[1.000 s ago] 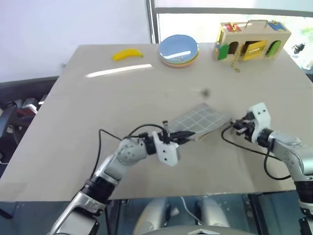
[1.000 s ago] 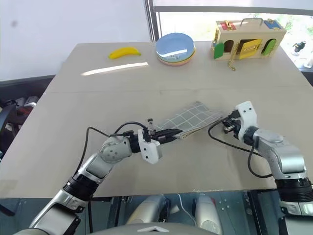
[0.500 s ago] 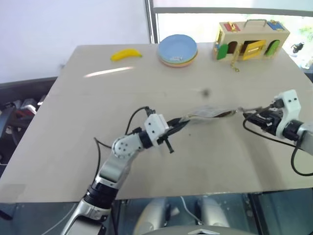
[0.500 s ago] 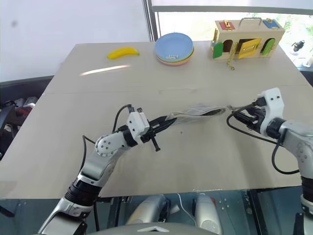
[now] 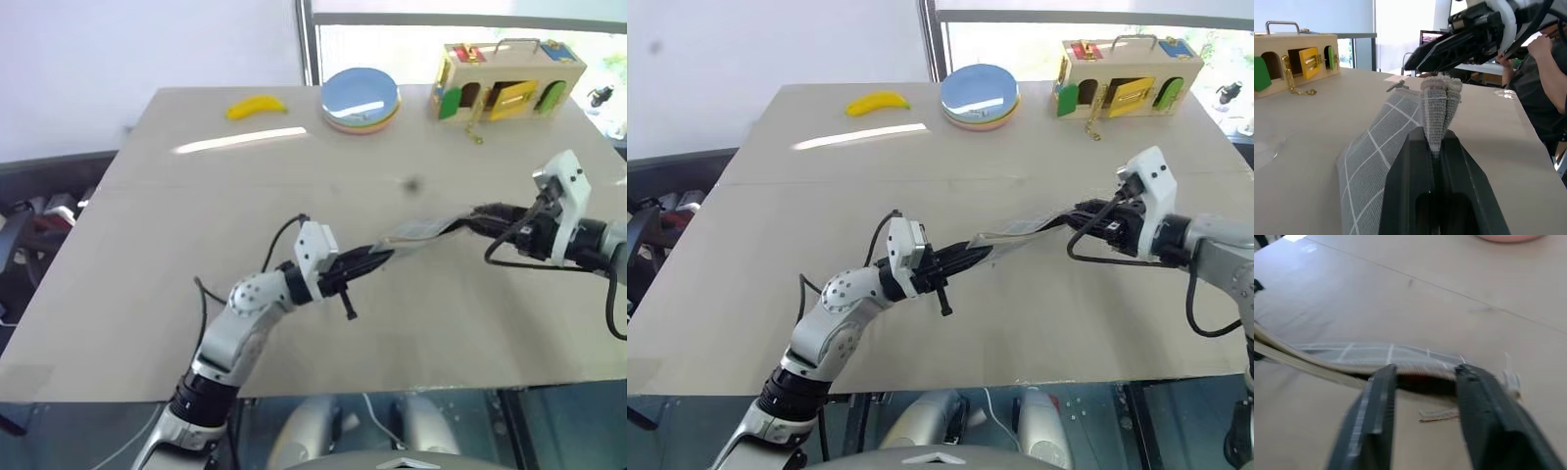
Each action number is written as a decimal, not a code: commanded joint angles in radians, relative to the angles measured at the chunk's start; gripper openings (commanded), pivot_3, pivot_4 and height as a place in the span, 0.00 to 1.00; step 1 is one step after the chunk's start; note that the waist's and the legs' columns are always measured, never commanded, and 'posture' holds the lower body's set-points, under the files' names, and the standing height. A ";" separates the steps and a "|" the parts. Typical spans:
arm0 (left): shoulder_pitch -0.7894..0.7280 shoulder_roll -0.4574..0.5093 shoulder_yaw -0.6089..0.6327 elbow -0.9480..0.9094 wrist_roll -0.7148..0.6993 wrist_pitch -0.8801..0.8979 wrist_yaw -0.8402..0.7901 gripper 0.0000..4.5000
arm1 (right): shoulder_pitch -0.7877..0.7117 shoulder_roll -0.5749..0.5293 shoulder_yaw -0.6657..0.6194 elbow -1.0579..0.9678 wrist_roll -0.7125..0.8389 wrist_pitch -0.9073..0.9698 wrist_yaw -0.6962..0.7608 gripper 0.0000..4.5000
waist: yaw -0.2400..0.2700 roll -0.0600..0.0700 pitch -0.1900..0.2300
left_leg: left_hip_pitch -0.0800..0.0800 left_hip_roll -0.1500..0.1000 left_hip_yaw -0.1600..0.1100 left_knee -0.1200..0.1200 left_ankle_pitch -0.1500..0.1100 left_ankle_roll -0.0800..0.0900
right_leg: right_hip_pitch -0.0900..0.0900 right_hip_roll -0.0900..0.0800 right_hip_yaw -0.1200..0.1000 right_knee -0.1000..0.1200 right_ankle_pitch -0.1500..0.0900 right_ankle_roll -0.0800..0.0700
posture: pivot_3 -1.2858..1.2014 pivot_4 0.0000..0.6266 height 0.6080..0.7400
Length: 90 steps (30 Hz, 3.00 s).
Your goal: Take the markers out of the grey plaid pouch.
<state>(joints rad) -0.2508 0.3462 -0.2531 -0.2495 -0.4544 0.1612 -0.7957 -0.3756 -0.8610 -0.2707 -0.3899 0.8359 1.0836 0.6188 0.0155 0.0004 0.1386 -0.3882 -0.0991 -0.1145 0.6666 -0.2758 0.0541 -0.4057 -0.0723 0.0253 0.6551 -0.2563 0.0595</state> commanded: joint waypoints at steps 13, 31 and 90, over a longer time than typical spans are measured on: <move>-0.001 -0.019 0.020 -0.023 0.008 -0.014 -0.039 0.00 | -0.055 0.018 0.212 0.109 -0.179 -0.140 0.090 0.01 | -0.001 0.000 0.000 | -0.002 0.000 0.000 0.000 0.000 0.000 | -0.002 0.000 0.000 0.001 0.000 0.000 | 0.52 0.24 1.00; -0.123 -0.066 0.104 0.109 -0.006 0.047 -0.004 0.00 | -0.269 -0.135 0.477 -0.012 -0.356 -0.110 0.312 0.99 | -0.001 0.000 0.000 | -0.008 0.000 -0.001 0.002 0.000 0.000 | -0.008 0.000 -0.001 0.001 0.000 0.000 | 0.52 0.24 1.00; -0.010 -0.168 0.159 0.060 -0.343 0.451 -0.083 0.00 | -0.200 -0.290 0.465 0.007 -0.321 -0.170 0.506 0.03 | 0.000 -0.001 0.000 | -0.009 0.000 0.000 0.003 0.000 0.000 | -0.008 -0.001 -0.001 0.001 0.000 0.000 | 0.52 0.24 1.00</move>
<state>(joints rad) -0.2669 0.1940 -0.0912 -0.1816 -0.8084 0.6521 -0.8864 -0.5685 -1.1650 0.1519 -0.4026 0.5887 0.9801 1.1368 0.0154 -0.0001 0.1388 -0.3974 -0.0990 -0.1146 0.6697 -0.2756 0.0537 -0.4136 -0.0727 0.0249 0.6562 -0.2563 0.0595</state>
